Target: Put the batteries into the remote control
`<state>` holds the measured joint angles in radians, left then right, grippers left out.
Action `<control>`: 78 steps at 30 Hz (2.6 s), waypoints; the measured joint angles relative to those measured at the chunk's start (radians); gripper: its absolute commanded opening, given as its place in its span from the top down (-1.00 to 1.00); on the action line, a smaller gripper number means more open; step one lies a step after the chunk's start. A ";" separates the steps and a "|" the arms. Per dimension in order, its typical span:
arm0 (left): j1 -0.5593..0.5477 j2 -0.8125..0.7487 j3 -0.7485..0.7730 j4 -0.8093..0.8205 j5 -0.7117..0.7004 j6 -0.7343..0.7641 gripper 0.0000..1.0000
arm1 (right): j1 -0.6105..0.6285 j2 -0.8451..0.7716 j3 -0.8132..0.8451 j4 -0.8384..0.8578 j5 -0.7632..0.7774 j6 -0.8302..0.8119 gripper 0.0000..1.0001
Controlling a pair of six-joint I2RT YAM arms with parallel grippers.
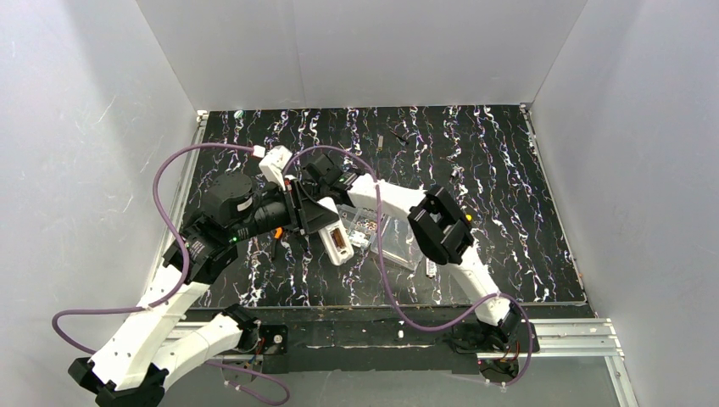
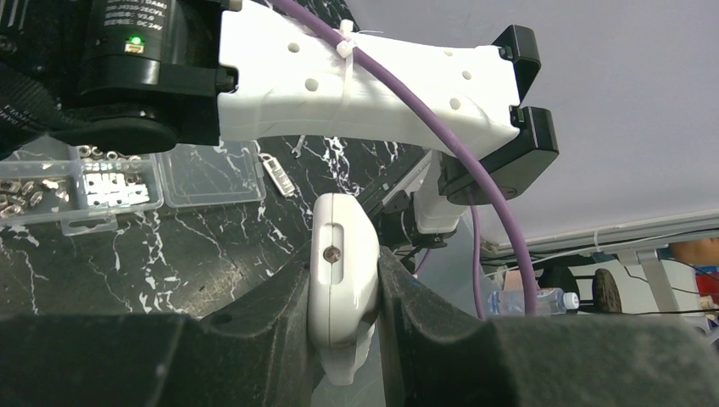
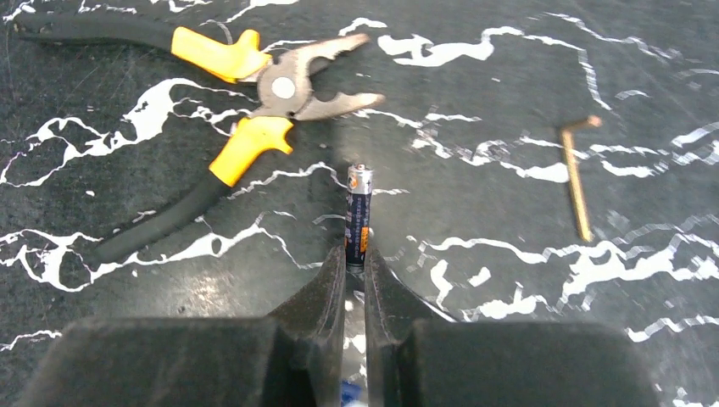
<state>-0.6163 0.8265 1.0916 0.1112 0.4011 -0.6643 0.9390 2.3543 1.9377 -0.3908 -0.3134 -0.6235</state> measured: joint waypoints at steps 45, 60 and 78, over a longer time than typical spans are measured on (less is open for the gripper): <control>0.000 0.165 -0.071 0.207 0.015 -0.057 1.00 | -0.312 -1.251 -1.365 -0.235 0.627 1.406 0.97; 0.000 0.174 -0.071 0.222 0.028 -0.069 1.00 | -0.371 -1.121 -1.330 -0.165 0.603 1.300 0.05; 0.000 0.174 -0.100 0.304 0.066 -0.057 1.00 | -0.431 -1.093 -1.279 -0.150 0.575 1.282 0.00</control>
<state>-0.6163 1.0004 0.9916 0.4152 0.4667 -0.7212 0.5076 1.2613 0.6586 -0.5407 0.2615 0.6586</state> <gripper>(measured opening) 0.253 0.522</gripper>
